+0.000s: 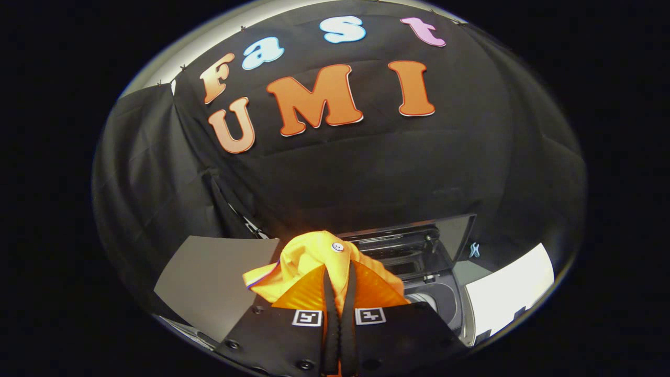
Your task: Put the clothes into the washing machine and then close the washing machine lid.
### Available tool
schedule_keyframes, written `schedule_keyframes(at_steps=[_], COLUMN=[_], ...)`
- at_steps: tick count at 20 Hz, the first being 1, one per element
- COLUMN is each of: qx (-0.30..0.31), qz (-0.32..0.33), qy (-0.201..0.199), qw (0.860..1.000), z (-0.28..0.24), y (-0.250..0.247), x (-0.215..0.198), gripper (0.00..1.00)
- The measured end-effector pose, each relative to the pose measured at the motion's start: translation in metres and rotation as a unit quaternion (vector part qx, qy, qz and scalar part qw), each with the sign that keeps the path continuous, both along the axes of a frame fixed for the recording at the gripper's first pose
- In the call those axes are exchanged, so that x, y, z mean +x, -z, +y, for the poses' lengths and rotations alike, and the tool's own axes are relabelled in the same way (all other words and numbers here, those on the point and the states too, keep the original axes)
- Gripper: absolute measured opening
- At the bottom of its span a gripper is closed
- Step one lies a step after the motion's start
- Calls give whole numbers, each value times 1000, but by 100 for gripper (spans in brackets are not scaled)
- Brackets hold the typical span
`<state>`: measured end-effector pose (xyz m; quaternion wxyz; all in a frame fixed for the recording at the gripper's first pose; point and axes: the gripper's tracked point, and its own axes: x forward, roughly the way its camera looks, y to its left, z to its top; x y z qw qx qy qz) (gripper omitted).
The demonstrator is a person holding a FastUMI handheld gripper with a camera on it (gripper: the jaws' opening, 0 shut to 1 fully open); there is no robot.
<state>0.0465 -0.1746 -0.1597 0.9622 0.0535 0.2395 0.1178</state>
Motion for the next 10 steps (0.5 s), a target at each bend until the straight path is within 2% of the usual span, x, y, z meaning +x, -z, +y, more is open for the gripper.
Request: schedule_keyframes(at_steps=[6, 10], qx=[-14, -13], qz=[32, 58], qy=[36, 42], qw=[999, 997], z=[-61, -78], y=[35, 71], x=[10, 18], gripper=[10, 9])
